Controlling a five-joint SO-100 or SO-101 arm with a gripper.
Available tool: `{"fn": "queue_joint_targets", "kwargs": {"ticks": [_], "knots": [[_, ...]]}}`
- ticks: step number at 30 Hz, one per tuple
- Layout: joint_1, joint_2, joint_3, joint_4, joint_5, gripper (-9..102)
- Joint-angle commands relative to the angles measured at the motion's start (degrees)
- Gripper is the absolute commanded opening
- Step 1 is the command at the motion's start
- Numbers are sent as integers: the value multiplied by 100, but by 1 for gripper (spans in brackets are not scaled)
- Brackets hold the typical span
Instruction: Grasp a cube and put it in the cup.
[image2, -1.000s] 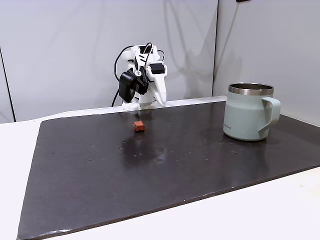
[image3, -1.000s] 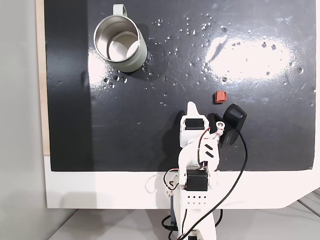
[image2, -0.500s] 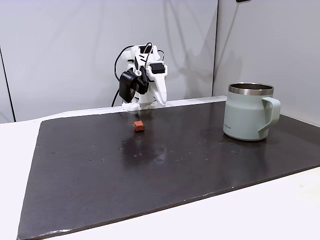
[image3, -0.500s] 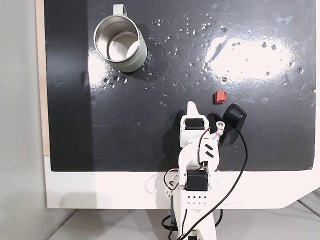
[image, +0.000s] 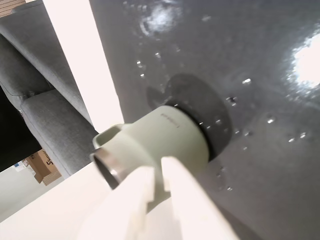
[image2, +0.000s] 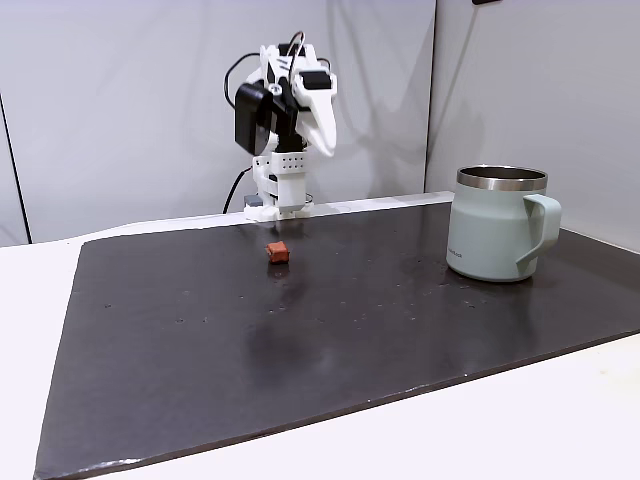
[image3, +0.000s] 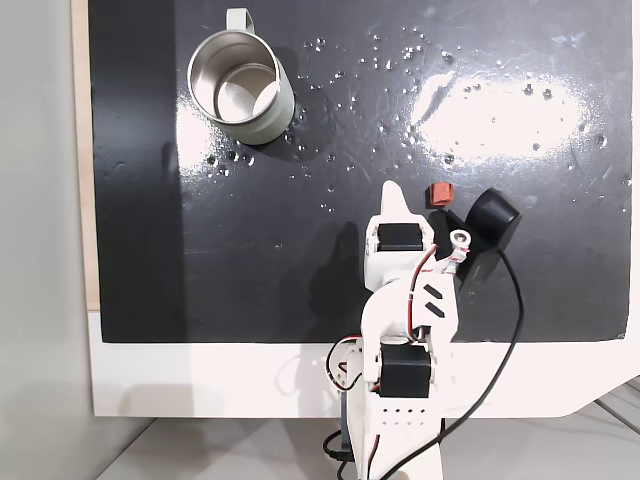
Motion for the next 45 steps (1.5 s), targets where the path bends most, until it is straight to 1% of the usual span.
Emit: {"fn": "queue_joint_targets", "kwargs": {"ticks": [1, 5, 8, 13, 18, 27, 35, 38, 45], "knots": [[97, -624, -1512, 554, -35, 0], [360, -1239, -2575, 1318, -229, 0], [554, -1468, -3059, 1846, -527, 0], [1151, -1819, -3480, 2364, -1020, 0], [1652, -2470, -3665, 2426, -1406, 0], [1995, -4254, -4421, 2514, -1758, 0], [1872, -5353, -4720, 2566, -2065, 0], [1740, -5555, -4693, 2725, -2312, 0], [1784, -5836, -4597, 2760, -2514, 0]]}}
